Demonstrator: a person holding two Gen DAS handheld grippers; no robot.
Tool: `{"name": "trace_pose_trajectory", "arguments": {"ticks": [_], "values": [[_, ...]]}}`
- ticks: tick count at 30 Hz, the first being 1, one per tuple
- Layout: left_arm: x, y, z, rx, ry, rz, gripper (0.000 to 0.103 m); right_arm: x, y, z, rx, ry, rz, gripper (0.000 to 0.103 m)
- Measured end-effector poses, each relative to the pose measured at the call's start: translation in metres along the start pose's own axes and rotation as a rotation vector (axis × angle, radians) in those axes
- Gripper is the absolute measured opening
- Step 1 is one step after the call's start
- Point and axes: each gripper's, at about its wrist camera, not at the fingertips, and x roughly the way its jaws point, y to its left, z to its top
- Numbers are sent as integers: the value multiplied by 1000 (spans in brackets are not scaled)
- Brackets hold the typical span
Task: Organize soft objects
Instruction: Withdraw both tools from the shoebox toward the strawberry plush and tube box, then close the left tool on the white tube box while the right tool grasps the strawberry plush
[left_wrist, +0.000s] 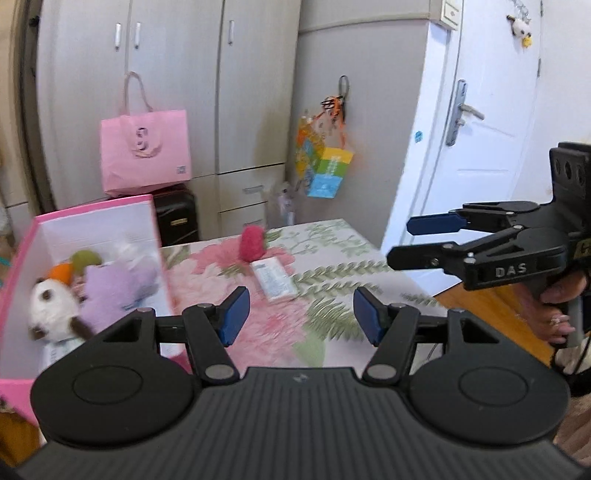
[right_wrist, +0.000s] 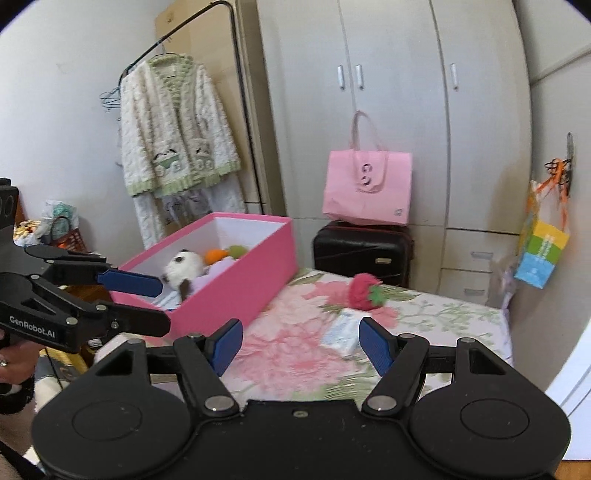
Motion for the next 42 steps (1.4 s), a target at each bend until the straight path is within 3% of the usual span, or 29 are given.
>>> {"name": "trace_pose_trajectory", "arguments": {"ticks": [9, 14, 19, 23, 28, 32, 38, 42], "values": [[70, 3, 11, -45, -12, -33, 63, 22, -37, 7, -32, -68, -65, 75], [109, 1, 7, -63, -17, 14, 63, 50, -57, 15, -23, -58, -17, 75], [151, -6, -4, -60, -7, 157, 63, 88, -74, 21, 9, -22, 64, 75], [175, -4, -10, -76, -3, 218, 63, 121, -84, 25, 12, 16, 115, 75], [203, -3, -11, -67, 34, 215, 63, 162, -93, 26, -5, 70, 148, 75], [219, -4, -11, -19, 18, 281, 63, 198, -101, 27, -23, 106, 170, 75], [235, 5, -19, -78, 49, 287, 63, 245, -106, 20, -9, 193, 255, 75], [242, 7, -23, -89, 78, 312, 60, 262, -109, 14, 30, 224, 257, 74]]}}
